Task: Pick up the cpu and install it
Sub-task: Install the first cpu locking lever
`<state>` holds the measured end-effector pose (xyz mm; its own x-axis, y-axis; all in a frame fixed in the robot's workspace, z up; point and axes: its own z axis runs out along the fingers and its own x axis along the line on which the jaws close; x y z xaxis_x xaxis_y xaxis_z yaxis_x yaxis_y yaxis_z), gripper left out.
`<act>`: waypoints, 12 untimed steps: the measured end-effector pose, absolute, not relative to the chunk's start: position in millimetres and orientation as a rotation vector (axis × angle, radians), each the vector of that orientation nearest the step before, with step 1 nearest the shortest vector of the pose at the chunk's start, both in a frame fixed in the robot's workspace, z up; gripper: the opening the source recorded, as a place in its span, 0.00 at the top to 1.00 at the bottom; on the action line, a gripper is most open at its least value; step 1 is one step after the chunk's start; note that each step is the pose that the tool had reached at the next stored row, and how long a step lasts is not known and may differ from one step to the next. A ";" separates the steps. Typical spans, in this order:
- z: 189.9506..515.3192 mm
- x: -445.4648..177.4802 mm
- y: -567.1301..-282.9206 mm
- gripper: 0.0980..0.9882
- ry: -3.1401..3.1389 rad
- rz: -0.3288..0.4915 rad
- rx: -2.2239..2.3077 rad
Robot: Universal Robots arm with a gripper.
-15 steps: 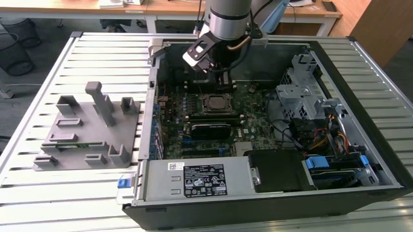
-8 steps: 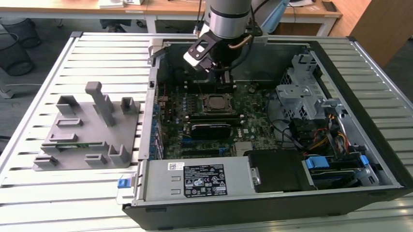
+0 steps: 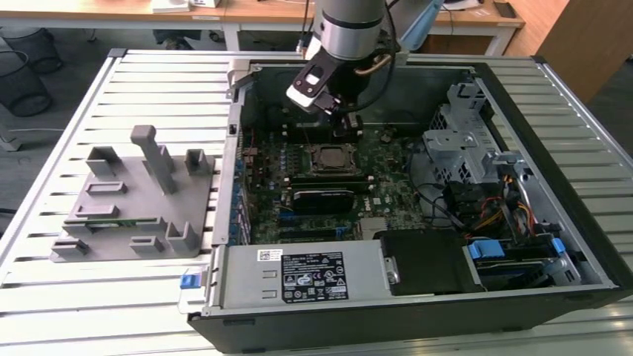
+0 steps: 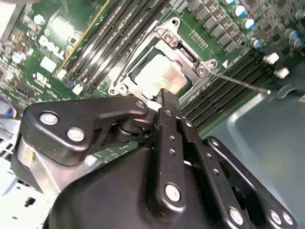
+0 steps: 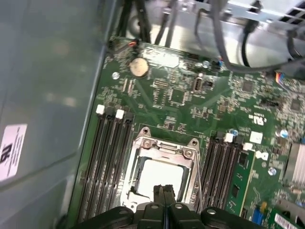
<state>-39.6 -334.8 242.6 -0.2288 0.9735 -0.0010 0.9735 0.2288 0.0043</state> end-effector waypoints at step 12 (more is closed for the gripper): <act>240.4 -39.6 -334.8 0.99 2.624 0.004 1.722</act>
